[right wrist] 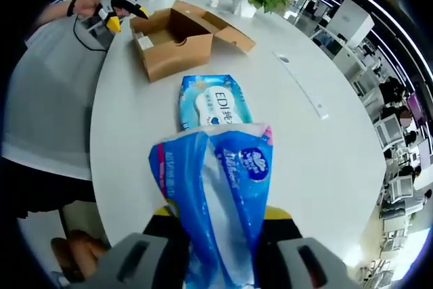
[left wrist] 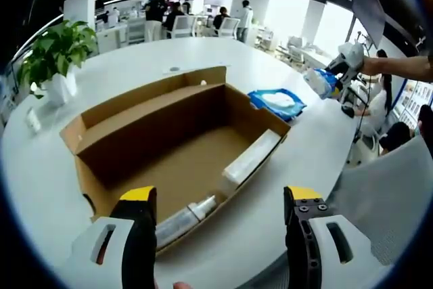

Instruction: Operate the shoe box by opening the lid, removing the specified soft item, and placing it in the target area until the item is outside and the box remains undamaged.

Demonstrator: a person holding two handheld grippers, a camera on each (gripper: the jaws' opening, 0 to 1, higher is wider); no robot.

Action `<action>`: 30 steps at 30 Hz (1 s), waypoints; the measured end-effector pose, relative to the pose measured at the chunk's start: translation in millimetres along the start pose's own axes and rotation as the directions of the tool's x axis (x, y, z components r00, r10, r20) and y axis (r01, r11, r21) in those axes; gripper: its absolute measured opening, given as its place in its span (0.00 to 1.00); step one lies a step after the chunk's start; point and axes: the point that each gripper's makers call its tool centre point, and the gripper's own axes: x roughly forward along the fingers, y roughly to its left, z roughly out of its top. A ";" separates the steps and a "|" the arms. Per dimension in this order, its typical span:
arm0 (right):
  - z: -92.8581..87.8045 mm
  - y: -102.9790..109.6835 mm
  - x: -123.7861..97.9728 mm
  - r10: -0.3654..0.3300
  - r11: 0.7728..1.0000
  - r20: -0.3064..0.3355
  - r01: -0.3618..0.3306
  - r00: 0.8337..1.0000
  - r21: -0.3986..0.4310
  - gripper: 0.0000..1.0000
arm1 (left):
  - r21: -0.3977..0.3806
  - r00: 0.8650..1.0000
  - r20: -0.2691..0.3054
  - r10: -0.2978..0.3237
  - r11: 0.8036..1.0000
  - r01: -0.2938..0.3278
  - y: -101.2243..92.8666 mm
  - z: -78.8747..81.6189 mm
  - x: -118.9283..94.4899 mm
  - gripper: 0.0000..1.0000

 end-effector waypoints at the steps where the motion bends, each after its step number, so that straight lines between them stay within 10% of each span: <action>1: -2.6 -0.5 0.0 -0.001 1.000 -0.002 0.001 1.000 0.002 0.35 | 0.001 1.000 0.001 0.000 1.000 0.000 -0.1 0.4 -0.1 0.79; 30: -28.5 -18.8 32.1 0.033 0.999 -0.047 -0.034 0.998 -0.009 0.37 | 0.008 1.000 0.013 -0.009 1.000 0.008 -0.3 -1.0 1.7 0.81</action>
